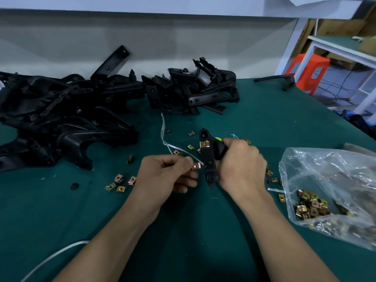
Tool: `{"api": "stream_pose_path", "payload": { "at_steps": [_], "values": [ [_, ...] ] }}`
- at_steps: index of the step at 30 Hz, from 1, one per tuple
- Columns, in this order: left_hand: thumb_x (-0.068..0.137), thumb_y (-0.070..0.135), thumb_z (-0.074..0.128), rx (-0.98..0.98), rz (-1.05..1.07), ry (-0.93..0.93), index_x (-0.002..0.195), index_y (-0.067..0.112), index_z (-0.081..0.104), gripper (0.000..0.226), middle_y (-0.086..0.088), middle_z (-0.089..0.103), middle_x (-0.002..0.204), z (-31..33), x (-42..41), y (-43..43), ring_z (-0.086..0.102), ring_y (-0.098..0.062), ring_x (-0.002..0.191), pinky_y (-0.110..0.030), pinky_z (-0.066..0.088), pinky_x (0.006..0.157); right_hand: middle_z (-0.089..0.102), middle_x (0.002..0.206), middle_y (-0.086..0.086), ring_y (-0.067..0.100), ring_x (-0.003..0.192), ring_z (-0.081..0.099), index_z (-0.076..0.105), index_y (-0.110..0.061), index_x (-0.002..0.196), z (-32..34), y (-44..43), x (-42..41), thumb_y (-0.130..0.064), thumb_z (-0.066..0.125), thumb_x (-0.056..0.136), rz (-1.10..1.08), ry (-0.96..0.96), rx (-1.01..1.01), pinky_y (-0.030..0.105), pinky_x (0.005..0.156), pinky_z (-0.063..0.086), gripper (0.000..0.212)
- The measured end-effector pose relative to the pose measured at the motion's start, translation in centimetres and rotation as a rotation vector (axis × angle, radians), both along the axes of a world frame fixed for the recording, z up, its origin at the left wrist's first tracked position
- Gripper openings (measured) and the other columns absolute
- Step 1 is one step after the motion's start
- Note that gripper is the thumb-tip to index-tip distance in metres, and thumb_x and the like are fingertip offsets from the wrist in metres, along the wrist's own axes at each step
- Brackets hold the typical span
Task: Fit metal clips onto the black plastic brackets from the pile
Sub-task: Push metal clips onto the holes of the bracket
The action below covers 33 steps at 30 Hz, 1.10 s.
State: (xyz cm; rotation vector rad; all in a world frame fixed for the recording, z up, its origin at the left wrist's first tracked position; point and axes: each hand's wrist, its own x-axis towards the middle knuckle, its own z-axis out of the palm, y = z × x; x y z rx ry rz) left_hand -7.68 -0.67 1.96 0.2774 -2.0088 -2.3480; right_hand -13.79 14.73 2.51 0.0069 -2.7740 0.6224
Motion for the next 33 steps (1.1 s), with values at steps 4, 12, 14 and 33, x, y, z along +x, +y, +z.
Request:
{"api": "stream_pose_path", "payload": {
  "at_steps": [4,12,14,33],
  "values": [
    [0.062,0.019,0.083,0.152,-0.024,0.024,0.073,0.016,0.080,0.011,-0.011,0.075,0.075,0.32,0.15,-0.14,0.073,-0.016,0.066,-0.022,0.057,0.056,0.044,0.057,-0.007,0.032,0.063,0.045,0.041,-0.028,0.058,0.05,-0.06,0.02,-0.014,0.063,0.073,-0.010,-0.010,-0.001,0.035,0.061,0.033,0.030],
    [0.051,0.020,0.085,0.171,-0.042,0.024,0.071,0.020,0.080,0.021,-0.010,0.074,0.073,0.21,0.05,-0.03,0.072,-0.015,0.064,-0.022,0.057,0.057,0.037,0.055,-0.009,0.029,0.059,0.040,0.055,-0.029,0.071,0.23,-0.33,0.29,-0.013,0.065,0.075,0.024,-0.011,0.047,0.034,0.061,0.032,0.019],
    [0.052,0.017,0.084,0.172,-0.035,0.009,0.070,0.019,0.080,0.019,-0.010,0.074,0.072,0.21,0.04,-0.03,0.071,-0.015,0.063,-0.022,0.057,0.057,0.038,0.055,-0.008,0.030,0.061,0.041,0.053,-0.028,0.069,0.30,-0.35,0.28,-0.015,0.067,0.074,0.018,-0.020,0.035,0.034,0.061,0.033,0.020],
    [0.051,0.008,0.083,0.175,-0.071,-0.007,0.062,0.019,0.073,0.019,-0.015,0.072,0.067,0.60,0.30,0.31,0.072,-0.021,0.056,-0.024,0.056,0.050,0.037,0.056,-0.006,0.027,0.062,0.043,0.068,-0.029,0.087,0.33,-0.50,0.24,-0.008,0.058,0.077,0.041,0.024,0.177,0.033,0.060,0.031,0.025]
  ]
}}
